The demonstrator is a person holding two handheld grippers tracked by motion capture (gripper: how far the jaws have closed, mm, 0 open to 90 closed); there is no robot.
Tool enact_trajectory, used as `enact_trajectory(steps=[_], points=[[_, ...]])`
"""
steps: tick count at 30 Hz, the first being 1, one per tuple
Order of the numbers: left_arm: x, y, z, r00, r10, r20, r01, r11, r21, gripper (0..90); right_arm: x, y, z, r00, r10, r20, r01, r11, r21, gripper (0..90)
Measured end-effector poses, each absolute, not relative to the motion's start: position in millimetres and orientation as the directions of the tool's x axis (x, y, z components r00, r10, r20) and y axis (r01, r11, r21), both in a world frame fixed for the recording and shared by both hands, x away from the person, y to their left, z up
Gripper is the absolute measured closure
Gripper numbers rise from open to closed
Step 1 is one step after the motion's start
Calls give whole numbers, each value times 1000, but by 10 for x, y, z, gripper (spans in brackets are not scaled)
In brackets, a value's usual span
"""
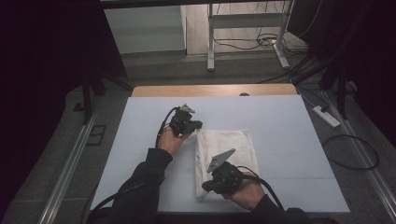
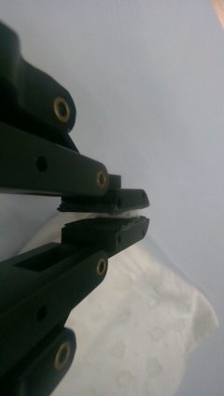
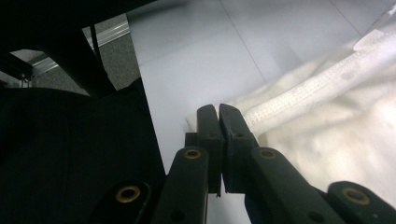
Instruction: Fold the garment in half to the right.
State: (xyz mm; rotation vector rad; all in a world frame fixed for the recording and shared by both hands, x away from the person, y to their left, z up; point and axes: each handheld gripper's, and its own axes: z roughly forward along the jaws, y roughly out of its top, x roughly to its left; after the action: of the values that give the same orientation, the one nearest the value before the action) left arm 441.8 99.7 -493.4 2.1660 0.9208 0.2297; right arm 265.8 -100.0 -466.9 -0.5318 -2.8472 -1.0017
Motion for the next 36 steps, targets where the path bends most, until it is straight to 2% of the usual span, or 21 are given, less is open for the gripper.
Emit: enact_trajectory(steps=[36], points=[[4565,-252,-4863,811,577,-96,455,-520,723,842,2620,-2122,-4662,-847,484,220,519,663,539,867]])
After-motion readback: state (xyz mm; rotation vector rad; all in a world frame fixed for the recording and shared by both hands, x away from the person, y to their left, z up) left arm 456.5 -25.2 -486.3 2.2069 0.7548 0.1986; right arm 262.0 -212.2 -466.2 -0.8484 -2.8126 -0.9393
